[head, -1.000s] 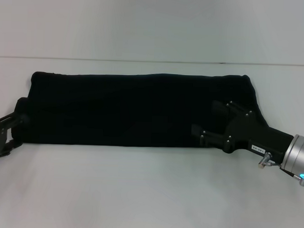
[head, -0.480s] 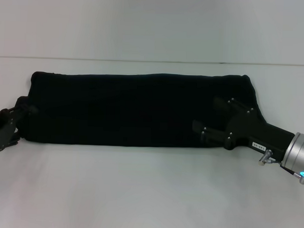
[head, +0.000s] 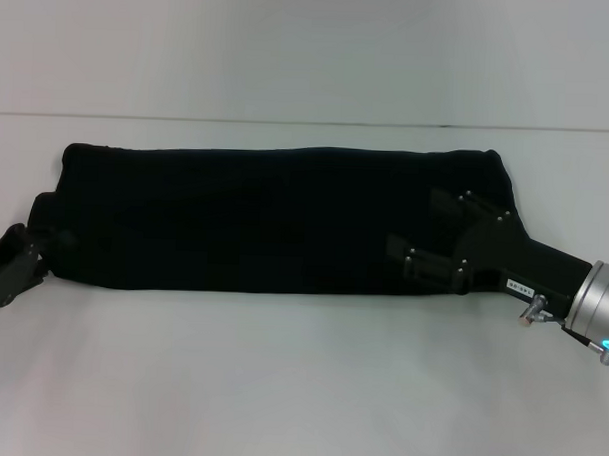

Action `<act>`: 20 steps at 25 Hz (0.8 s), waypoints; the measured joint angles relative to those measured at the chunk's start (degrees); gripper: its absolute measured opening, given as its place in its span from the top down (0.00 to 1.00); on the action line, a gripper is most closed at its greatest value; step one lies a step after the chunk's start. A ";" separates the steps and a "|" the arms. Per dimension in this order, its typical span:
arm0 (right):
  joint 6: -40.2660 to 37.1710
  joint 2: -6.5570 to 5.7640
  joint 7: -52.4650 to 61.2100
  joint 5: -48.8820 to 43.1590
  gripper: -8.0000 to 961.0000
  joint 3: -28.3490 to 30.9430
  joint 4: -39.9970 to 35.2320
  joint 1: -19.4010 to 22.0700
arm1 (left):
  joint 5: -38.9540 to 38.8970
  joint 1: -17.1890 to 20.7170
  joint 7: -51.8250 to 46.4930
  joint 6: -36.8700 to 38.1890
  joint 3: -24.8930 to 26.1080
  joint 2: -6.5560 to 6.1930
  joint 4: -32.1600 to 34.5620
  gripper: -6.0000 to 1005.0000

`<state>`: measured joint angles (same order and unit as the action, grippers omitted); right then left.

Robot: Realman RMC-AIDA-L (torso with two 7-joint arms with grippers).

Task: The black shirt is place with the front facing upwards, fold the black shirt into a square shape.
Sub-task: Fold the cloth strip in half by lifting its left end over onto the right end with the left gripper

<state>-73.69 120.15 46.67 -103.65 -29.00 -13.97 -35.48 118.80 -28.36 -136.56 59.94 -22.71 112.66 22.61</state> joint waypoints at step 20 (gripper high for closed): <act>-0.18 0.00 0.03 0.09 0.02 0.05 0.66 0.68 | -2.30 0.86 1.94 2.95 1.63 0.70 3.05 0.88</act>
<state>-73.87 120.14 46.70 -103.56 -28.95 -13.31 -34.81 116.50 -27.50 -134.62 62.88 -21.07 113.36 25.66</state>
